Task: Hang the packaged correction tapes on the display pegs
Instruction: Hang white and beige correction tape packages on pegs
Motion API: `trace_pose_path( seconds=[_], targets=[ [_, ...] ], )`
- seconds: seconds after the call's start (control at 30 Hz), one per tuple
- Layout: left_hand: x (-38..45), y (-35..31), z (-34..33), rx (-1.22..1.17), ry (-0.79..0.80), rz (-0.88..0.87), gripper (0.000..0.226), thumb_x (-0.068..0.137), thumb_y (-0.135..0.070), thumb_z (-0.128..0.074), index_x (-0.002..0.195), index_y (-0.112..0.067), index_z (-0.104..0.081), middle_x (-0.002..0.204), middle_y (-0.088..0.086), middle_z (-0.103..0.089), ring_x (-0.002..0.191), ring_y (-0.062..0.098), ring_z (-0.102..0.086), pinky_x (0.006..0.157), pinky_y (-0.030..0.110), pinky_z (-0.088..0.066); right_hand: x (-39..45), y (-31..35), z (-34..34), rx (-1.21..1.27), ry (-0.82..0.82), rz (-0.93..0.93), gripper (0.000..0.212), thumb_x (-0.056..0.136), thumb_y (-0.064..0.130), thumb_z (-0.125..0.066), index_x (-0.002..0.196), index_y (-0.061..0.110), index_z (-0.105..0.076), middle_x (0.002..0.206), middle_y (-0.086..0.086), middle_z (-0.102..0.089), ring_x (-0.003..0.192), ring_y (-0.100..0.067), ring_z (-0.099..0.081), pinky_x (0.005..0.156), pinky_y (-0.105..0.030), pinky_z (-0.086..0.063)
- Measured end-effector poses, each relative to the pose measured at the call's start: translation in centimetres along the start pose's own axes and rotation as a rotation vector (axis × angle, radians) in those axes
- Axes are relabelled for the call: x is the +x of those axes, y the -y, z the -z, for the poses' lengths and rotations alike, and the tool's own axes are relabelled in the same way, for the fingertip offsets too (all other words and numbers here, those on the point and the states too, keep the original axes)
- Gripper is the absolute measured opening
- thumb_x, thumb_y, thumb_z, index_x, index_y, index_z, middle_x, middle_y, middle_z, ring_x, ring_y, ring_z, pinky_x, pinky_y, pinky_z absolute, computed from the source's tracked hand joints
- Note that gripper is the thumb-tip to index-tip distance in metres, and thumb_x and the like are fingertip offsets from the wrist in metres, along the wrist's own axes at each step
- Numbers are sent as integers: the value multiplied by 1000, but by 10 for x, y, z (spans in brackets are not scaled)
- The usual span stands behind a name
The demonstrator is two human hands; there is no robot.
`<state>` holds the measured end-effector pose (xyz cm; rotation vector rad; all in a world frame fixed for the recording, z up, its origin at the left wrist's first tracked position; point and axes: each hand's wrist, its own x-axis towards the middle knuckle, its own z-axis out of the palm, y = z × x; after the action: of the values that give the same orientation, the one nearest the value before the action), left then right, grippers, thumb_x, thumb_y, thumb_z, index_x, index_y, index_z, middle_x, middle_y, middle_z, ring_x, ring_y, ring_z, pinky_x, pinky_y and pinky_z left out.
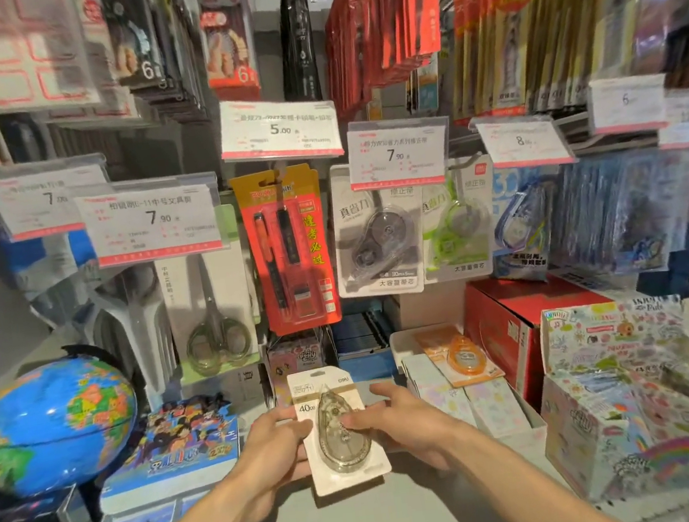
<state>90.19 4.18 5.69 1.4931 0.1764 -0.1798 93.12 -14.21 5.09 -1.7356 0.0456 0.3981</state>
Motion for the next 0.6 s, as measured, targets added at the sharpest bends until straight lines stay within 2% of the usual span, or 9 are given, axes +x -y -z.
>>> trace_pose_path(
  seconds=[0.03, 0.13, 0.23, 0.33, 0.37, 0.47, 0.5, 0.6],
  targets=[
    [-2, -1, 0, 3, 17, -4, 18, 102, 3, -46, 115, -5, -56, 92, 16, -79, 72, 27, -77, 55, 36, -61, -1, 0, 1, 20, 9, -9, 88, 78, 20, -85, 149, 13, -34, 107, -2, -79, 92, -14, -75, 96, -43, -56],
    [-9, -1, -4, 0, 53, -20, 19, 102, 0, -46, 116, -7, -56, 93, 16, -79, 81, 31, -78, 63, 40, -63, -8, 4, 5, 46, 35, 11, 63, 78, 10, -83, 134, 16, -52, 107, -5, -79, 98, -21, -75, 98, -50, -55],
    [-14, -2, -9, -2, 65, -37, 16, 102, -3, -49, 116, -7, -55, 93, 17, -79, 83, 33, -77, 69, 42, -63, -22, 8, 10, 39, 10, 51, 57, 80, 7, -82, 129, 19, -54, 103, -4, -80, 93, -21, -76, 91, -44, -59],
    [-20, -4, -19, 3, 59, -80, 17, 101, -6, -54, 117, -4, -55, 92, 17, -79, 79, 33, -77, 64, 39, -63, -36, 10, 19, -2, -17, 114, 58, 79, 7, -82, 128, 20, -53, 98, -3, -80, 95, -24, -76, 93, -47, -58],
    [-23, -6, -23, -2, 57, -96, 17, 101, -6, -55, 117, -3, -55, 92, 16, -79, 77, 32, -77, 61, 37, -62, -41, 11, 24, -8, -17, 137, 59, 80, 6, -81, 129, 20, -52, 93, -1, -80, 91, -22, -77, 90, -47, -60],
    [-36, -14, -39, -1, 54, -144, 14, 100, -5, -57, 113, -2, -57, 87, 14, -79, 69, 27, -77, 51, 30, -58, -58, 15, 38, -17, -25, 189, 58, 83, 2, -78, 131, 19, -50, 72, 8, -75, 72, -11, -75, 66, -31, -62],
    [-41, -16, -46, 5, 52, -161, 12, 99, -4, -57, 111, -3, -58, 84, 12, -79, 66, 24, -77, 49, 28, -57, -64, 16, 43, -26, -34, 200, 57, 83, 2, -78, 130, 20, -50, 75, 7, -75, 75, -14, -76, 66, -32, -62],
    [-55, -19, -72, 28, 35, -212, 12, 98, -4, -59, 110, -4, -60, 81, 10, -79, 63, 22, -76, 50, 26, -57, -78, 16, 67, -69, -53, 247, 58, 81, 7, -81, 128, 25, -52, 102, -4, -72, 96, -27, -75, 85, -48, -61]
  ],
)
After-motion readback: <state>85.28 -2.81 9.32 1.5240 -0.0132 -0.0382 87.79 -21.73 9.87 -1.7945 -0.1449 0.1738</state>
